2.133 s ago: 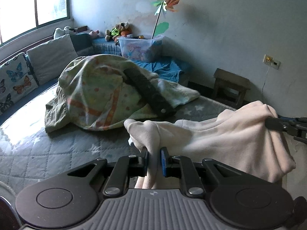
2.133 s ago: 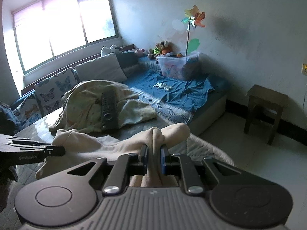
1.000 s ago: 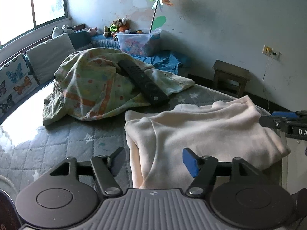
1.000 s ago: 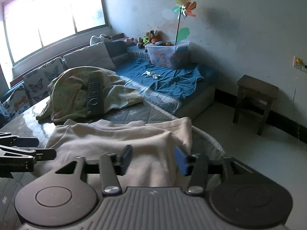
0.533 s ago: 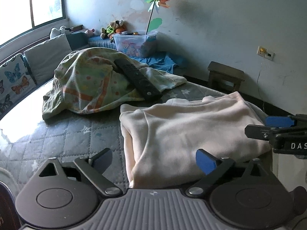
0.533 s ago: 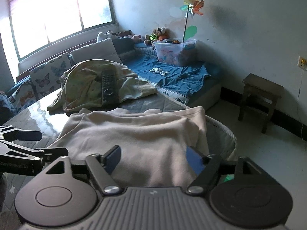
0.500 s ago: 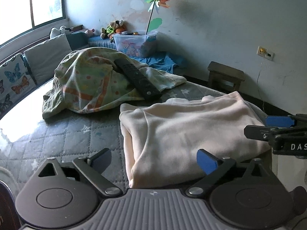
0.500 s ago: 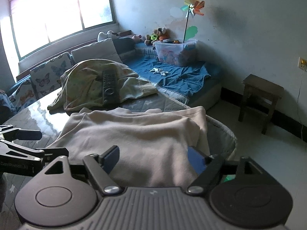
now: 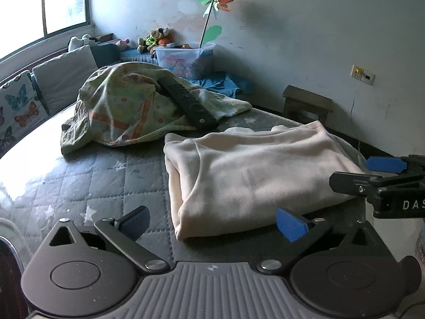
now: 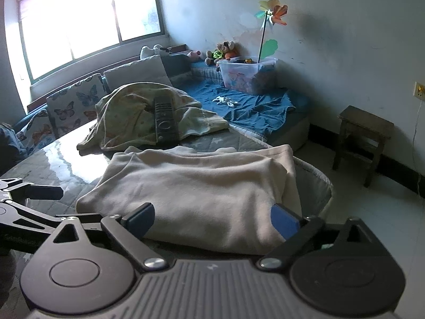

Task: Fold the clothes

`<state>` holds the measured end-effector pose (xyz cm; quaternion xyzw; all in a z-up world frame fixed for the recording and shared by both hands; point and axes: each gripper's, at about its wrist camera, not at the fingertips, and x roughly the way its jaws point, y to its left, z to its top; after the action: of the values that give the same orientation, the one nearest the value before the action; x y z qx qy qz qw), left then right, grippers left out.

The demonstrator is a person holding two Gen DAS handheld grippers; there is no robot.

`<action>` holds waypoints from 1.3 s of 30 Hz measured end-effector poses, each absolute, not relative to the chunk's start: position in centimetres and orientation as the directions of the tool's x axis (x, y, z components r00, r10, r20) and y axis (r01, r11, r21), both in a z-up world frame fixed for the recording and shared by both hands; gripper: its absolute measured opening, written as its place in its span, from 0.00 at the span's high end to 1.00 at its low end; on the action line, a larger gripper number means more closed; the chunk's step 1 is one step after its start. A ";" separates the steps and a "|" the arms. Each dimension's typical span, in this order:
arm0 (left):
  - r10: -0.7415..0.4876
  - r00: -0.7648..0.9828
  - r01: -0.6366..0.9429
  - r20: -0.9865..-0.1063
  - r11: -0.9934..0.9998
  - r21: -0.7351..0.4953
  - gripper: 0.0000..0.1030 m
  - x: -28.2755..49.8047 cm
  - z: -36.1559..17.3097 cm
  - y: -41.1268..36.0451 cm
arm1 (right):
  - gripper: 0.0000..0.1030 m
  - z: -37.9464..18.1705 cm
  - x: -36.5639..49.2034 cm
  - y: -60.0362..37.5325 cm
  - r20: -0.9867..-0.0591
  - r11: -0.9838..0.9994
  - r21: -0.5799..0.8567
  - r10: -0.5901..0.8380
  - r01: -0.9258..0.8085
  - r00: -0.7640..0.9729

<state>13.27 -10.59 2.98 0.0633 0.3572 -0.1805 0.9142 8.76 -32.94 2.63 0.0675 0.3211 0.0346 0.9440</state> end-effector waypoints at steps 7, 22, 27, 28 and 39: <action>-0.282 0.683 0.373 -0.674 0.928 -0.010 0.00 12.6 3.2 -10.5 | 0.02 2.7 8.2 -32.5 -0.599 0.988 0.156 0.115 -0.026 0.792; -0.264 0.661 0.379 -0.702 0.925 0.009 0.00 11.5 2.4 -11.1 | 0.00 2.6 7.3 -31.8 -0.607 0.989 0.148 0.108 -0.022 0.787; -0.260 0.660 0.384 -0.705 0.923 0.019 0.00 11.3 2.4 -11.3 | 0.00 2.4 7.1 -31.7 -0.613 0.989 0.146 0.103 -0.016 0.784; -0.259 0.660 0.384 -0.705 0.923 0.021 0.00 11.3 2.4 -11.3 | 0.00 2.4 7.1 -31.7 -0.614 0.989 0.147 0.102 -0.014 0.783; -0.247 0.653 0.379 -0.716 0.925 0.027 0.00 11.1 2.0 -11.2 | 0.00 2.1 6.8 -31.6 -0.623 0.989 0.146 0.100 -0.010 0.776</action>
<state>11.05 -11.25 1.97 0.0870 0.3789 -0.1727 0.9050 6.85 -31.61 2.08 0.0674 0.3334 0.0292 0.9399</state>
